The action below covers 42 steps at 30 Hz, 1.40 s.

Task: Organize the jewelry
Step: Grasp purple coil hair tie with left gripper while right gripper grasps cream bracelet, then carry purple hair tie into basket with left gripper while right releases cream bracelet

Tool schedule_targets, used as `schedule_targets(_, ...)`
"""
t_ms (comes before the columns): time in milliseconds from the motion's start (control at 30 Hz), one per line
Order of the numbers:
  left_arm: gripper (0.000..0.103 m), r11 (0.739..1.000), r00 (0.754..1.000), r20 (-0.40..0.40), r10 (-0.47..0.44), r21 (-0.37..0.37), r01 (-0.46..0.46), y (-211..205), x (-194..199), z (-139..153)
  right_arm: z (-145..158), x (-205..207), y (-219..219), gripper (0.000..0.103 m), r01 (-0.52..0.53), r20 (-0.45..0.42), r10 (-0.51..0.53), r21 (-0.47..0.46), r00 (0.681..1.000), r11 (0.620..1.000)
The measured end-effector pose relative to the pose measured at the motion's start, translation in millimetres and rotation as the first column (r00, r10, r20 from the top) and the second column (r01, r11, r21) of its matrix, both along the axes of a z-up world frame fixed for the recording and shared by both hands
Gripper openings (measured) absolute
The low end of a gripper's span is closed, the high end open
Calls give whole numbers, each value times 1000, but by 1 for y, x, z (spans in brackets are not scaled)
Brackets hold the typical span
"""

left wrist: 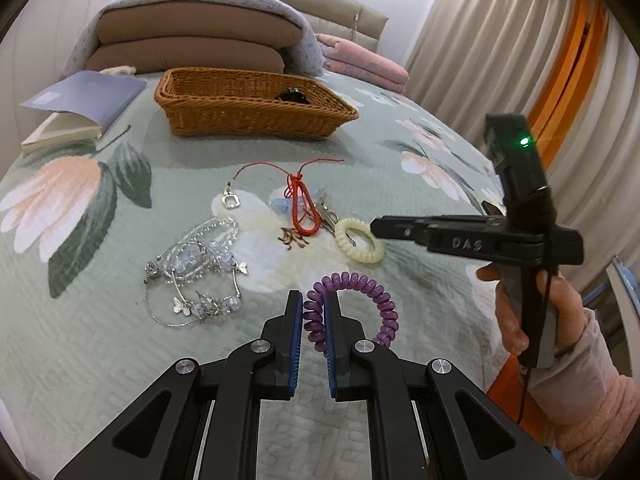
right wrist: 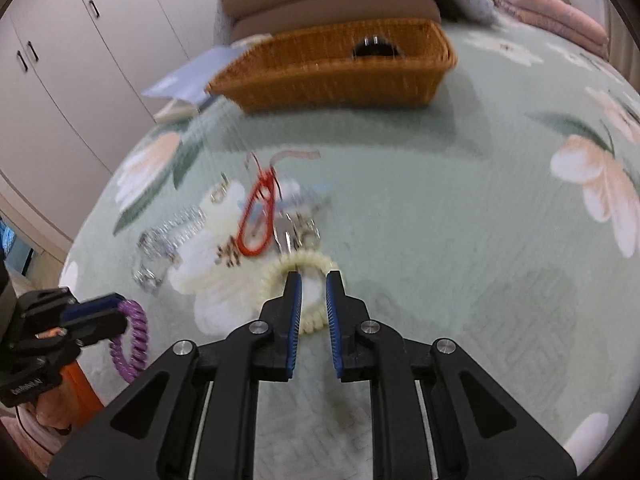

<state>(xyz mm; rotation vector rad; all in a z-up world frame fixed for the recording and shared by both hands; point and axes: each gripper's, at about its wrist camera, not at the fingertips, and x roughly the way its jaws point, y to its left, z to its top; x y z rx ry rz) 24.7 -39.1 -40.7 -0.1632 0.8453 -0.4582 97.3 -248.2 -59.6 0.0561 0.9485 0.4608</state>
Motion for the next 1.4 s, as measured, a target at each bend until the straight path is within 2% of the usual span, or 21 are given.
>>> schedule_targets(100,10,1000,1000,-1,-10,-2,10,0,0,-2,-6,0,-1,13,-2,-14,2,21,1000,1000)
schedule_targets(167,10,1000,1000,-4,-12,-4,12,0,0,-3,-5,0,-7,17,7,-24,-5,71,1000,997)
schedule_targets(200,10,1000,1000,-7,-14,-6,14,1,0,-4,-4,0,-10,33,13,-26,-10,87,1000,996)
schedule_targets(233,11,1000,1000,-9,-14,-8,14,1,1,-5,-3,0,-13,64,19,-24,-17,92,1000,996)
schedule_targets(267,11,1000,1000,-12,-14,-11,14,1,1,-6,-2,0,-14,78,18,-20,-17,100,1000,995)
schedule_targets(300,11,1000,1000,-15,-14,-13,14,1,2,-7,-2,0,-13,82,13,-19,-11,103,1000,995)
schedule_targets(400,10,1000,1000,-25,-14,-16,14,0,3,-12,-3,4,-4,79,5,-16,-5,-1,1000,1000)
schedule_targets(467,11,1000,999,-31,-15,-17,14,-1,4,-14,-4,6,6,71,-9,-3,9,-99,1000,995)
schedule_targets(533,11,1000,999,-35,-16,-14,16,-2,5,-16,-8,10,13,54,17,7,-16,-207,1000,978)
schedule_targets(600,11,1000,999,-36,-15,-12,14,-1,5,-17,-11,15,18,48,21,5,-20,-263,1000,965)
schedule_targets(800,11,1000,999,-33,-11,-21,10,0,7,-18,-11,12,49,11,-111,-8,118,-410,993,905)
schedule_targets(900,11,1000,999,-33,-6,-23,5,1,7,-18,-9,7,56,10,-132,-5,145,-437,989,890)
schedule_targets(967,11,1000,1000,-30,-2,-24,2,2,7,-17,-4,5,50,10,-135,-9,143,-393,990,909)
schedule_targets(1100,11,1000,1000,-14,11,-22,-12,8,9,-11,13,-10,40,10,-113,35,135,-360,990,926)
schedule_targets(1267,11,1000,999,32,26,-3,-26,13,25,12,48,-20,38,10,-80,122,127,-335,984,939)
schedule_targets(1400,11,999,995,94,39,31,-42,15,49,40,80,-4,33,10,-32,196,91,-287,976,957)
